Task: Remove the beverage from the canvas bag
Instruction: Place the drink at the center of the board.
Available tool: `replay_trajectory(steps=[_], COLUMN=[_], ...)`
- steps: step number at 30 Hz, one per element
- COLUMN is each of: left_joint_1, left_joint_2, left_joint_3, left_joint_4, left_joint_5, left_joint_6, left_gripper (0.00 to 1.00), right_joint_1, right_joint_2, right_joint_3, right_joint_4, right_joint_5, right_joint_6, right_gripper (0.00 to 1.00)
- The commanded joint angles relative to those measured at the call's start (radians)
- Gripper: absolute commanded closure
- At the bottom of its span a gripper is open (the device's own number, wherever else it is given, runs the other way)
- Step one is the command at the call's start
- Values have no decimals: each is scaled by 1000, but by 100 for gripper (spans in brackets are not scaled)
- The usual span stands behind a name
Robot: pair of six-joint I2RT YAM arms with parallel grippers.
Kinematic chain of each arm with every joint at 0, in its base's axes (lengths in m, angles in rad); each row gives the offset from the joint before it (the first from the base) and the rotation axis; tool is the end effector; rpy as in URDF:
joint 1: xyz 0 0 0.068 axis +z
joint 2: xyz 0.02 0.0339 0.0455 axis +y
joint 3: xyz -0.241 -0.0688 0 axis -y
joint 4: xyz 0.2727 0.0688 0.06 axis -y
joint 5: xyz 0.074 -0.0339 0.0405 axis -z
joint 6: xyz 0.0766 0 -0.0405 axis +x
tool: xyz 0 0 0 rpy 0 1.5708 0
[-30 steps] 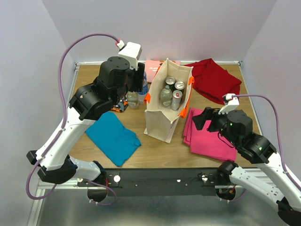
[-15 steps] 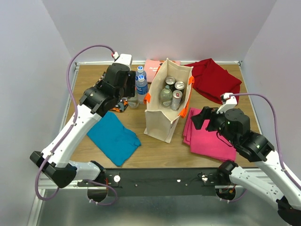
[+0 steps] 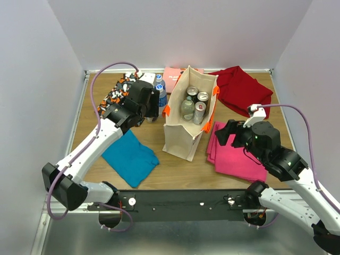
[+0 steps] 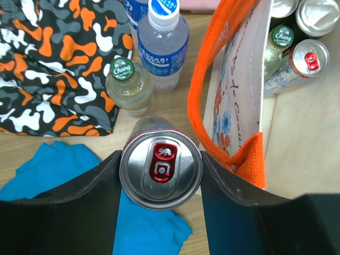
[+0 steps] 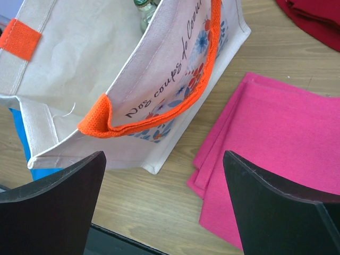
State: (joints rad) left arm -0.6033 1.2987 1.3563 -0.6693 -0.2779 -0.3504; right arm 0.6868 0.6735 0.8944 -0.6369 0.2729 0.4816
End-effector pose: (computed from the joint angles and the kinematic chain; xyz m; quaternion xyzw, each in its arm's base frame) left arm 0.2959 -0.1784 0.3364 0.0474 0.8797 -0.1006 0.4624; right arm 0.1830 0.1233 0.3224 -0.0112 0.8333 0.2032 0.5139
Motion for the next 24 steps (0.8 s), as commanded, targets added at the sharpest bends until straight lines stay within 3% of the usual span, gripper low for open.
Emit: replay_trajectory(steps=[1,24], left_joint_1=[7,30], left_joint_2=[22,180], left_joint_3=[-26,-117], left_joint_4=[152,352], left_joint_5=[26,78], left_joint_6=[-19,-21], left_gripper=[100,100], right_joint_1=[-1,-1], right_joint_2=[-9,-22], right_joint_3=[24,49], right_joint_4=[5,-24], right_joint_5=[41,78], right_joint_6=[5,0], right_gripper=[0,0])
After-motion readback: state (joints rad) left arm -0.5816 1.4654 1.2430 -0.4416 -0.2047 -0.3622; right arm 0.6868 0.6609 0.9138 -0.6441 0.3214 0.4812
